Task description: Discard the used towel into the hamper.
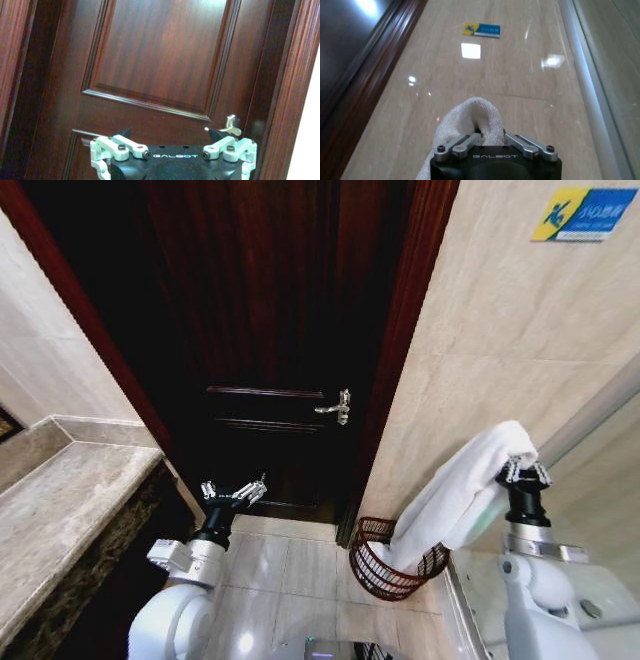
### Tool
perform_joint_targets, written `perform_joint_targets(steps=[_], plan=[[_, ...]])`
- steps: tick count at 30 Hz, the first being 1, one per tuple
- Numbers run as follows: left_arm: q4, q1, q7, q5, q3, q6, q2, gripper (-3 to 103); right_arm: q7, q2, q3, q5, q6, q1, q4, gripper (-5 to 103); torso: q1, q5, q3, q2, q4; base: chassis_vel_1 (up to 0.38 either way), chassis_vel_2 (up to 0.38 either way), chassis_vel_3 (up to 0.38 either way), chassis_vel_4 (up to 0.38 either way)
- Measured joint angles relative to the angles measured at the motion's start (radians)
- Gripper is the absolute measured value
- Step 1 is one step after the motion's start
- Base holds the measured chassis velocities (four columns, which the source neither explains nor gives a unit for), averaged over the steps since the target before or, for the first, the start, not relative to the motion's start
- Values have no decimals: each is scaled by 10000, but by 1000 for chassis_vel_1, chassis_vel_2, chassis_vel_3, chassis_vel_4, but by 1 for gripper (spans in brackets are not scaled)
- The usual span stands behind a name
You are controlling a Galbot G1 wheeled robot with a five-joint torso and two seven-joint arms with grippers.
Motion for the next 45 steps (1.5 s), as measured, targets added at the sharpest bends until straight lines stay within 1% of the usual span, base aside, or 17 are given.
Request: perform_joint_targets(steps=[3, 5, 6, 8, 9, 12, 14, 15, 17, 21, 33, 38, 45], plan=[[0, 0, 0, 0, 0, 0, 0, 100, 0, 100, 111, -235, 32, -14, -85, 8, 0, 2, 0, 0, 0, 0, 0, 0, 0], [0, 0, 0, 0, 0, 0, 0, 100, -60, 216, 285, -608, 35, -96, -102, 8, 0, 0, 0, 0, -1, 0, 0, 0, 0], [0, 0, 0, 0, 0, 0, 0, 100, -60, 216, 285, -608, 35, -96, -102, 8, 0, 0, 0, 0, -1, 0, 0, 0, 0], [0, 0, 0, 0, 0, 0, 0, 100, -258, 329, 339, -731, 122, -212, -132, 8, 0, -1, 0, 0, 0, 0, 0, 0, 0], [0, -1, 0, 0, 0, 0, 0, 100, -342, 325, 224, -592, 251, -317, -395, 8, 0, -8, -1, 0, -1, 0, 0, 0, 0], [0, 0, 0, 0, 0, 0, 0, 100, -448, 190, 51, -374, 508, -337, -980, 8, 0, 7, 0, -1, 0, 0, 0, 0, 0], [0, 0, 0, 0, 0, 0, 0, 100, -460, 158, 26, -333, 538, -340, -1061, 8, 0, 8, 1, -1, 0, 0, 0, 0, 0], [0, 0, 0, 0, 0, 0, 0, 100, -494, -84, -153, 20, 660, -344, -1509, 8, 0, 1, 0, -1, 0, 0, 0, 0, 0], [0, 0, 0, 0, 0, 0, 0, 100, -504, -438, -419, 480, 699, -184, -2048, 8, 0, 1, 1, -1, -1, 0, 0, 0, 0], [0, 0, 0, 0, 0, 0, 0, 100, -557, -634, -668, 559, 719, 107, -2402, 8, 0, 0, 0, -1, 0, 0, 0, 0, 0], [0, 0, 0, 0, 0, 0, 0, 100, -529, -531, -1025, 399, 579, 307, -2550, 8, 0, -1, 0, 0, 0, 0, 0, 0, 0], [0, 0, 0, 0, 0, 0, 0, 100, -411, -395, -1245, 532, 701, 477, -2997, 8, 0, 1, 0, -1, 0, 0, 0, 0, 0], [0, 0, 0, 0, 0, 0, 0, 100, -484, -268, -1372, 519, 770, 676, -3403, 8, 0, -1, 1, -1, 0, 0, 0, 0, 0]])
